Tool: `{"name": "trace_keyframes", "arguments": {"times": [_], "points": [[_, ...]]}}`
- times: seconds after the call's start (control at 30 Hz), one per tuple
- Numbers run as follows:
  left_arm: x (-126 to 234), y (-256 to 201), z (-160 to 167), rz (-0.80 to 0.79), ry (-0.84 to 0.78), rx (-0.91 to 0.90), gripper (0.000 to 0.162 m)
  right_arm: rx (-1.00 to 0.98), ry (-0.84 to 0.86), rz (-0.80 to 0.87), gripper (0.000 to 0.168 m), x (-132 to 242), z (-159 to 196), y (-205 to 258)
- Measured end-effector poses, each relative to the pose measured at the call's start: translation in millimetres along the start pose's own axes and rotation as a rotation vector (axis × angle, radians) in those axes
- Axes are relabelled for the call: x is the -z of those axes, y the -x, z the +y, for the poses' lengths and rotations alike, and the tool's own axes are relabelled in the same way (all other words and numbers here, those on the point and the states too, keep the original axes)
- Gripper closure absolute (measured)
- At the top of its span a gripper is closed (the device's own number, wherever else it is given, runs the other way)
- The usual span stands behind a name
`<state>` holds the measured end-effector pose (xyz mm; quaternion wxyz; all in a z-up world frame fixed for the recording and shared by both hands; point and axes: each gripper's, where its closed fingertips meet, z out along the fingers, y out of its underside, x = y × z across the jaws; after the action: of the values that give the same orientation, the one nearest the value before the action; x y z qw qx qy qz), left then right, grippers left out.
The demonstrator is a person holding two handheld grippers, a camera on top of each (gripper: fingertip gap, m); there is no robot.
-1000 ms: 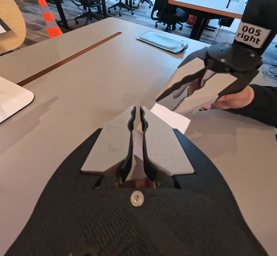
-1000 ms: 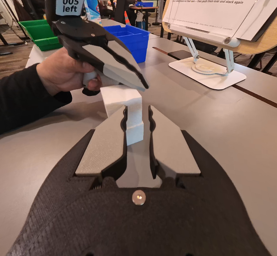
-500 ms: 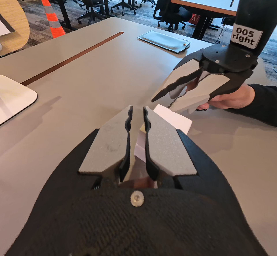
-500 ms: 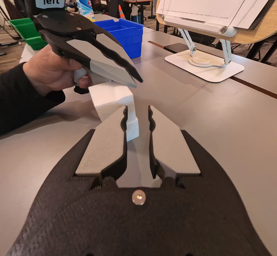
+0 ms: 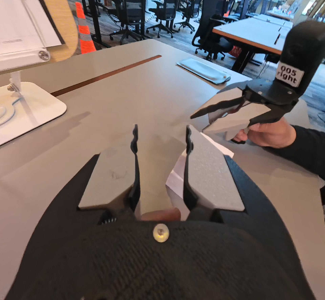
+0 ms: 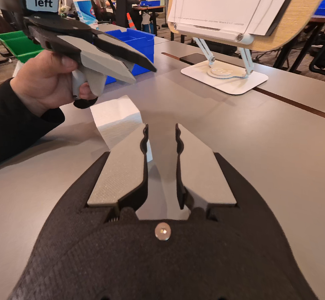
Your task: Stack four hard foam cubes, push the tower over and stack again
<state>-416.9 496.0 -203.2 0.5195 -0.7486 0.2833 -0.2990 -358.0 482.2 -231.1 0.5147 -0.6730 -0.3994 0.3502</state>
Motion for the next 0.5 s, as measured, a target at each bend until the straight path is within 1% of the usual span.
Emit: {"name": "trace_keyframes", "arguments": {"times": [0.1, 0.17, 0.23, 0.3, 0.37, 0.5], "points": [[6.6, 7.5, -8.1, -0.010, -0.052, 0.058, 0.101, -0.021, -0.022, 0.031, 0.140, 4.8, -2.9, -8.3], [11.8, 18.6, -11.9, -0.056, -0.083, 0.088, 0.092, -0.034, -0.035, 0.053, 0.140, 8.2, -4.4, -14.2], [18.6, 33.9, -13.5, -0.143, -0.098, 0.089, 0.088, -0.044, -0.044, 0.077, 0.140, 11.6, -5.0, -20.1], [28.4, 49.9, -17.0, -0.263, -0.118, 0.062, 0.082, -0.053, -0.046, 0.095, 0.140, 14.8, -4.5, -24.8], [38.7, 59.4, -21.9, -0.356, -0.139, 0.027, 0.081, -0.060, -0.048, 0.111, 0.140, 17.7, -3.8, -28.8], [56.6, 64.5, -32.7, -0.452, -0.185, -0.023, 0.078, -0.078, -0.039, 0.120, 0.140, 18.9, -0.1, -32.7]]}}
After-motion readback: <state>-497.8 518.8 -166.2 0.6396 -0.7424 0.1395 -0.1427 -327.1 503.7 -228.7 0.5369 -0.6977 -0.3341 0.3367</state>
